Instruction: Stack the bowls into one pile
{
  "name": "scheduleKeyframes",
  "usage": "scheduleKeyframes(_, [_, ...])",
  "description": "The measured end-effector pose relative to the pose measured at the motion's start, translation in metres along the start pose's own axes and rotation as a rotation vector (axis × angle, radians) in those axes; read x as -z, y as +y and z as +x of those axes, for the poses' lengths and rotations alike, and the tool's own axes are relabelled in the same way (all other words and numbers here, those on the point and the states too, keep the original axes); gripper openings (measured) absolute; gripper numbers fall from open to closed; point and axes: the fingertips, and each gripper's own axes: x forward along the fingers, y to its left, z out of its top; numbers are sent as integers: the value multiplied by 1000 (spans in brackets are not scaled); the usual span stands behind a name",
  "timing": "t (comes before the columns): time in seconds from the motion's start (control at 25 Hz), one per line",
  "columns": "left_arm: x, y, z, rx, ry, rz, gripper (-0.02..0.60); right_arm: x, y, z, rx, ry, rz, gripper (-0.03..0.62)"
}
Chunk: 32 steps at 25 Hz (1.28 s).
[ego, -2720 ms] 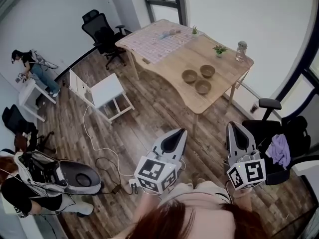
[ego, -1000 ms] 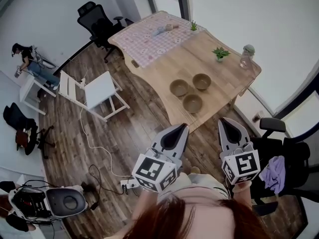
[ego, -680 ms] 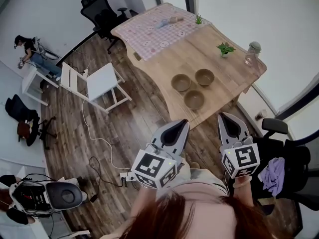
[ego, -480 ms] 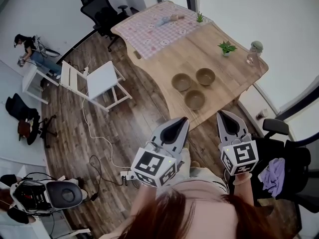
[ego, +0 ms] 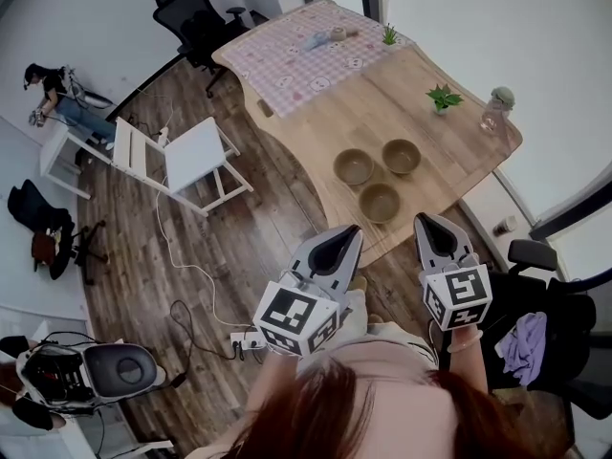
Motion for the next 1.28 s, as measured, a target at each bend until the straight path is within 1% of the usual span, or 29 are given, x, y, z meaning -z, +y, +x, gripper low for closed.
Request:
scheduleKeyframes(0.2, [2, 18, 12, 7, 6, -14, 11, 12, -2, 23, -6, 46, 11, 31])
scheduleKeyframes(0.4, [1, 32, 20, 17, 1, -32, 11, 24, -6, 41, -2, 84, 11, 37])
scheduleKeyframes(0.92, [0, 60, 45, 55, 12, -41, 11, 57, -21, 86, 19, 178, 18, 48])
scheduleKeyframes(1.12, [-1, 70, 54, 67, 7, -43, 11, 73, -26, 102, 17, 216, 38, 57])
scheduleKeyframes(1.28, [-2, 75, 60, 84, 9, -50, 11, 86, -30, 114, 20, 248, 29, 61])
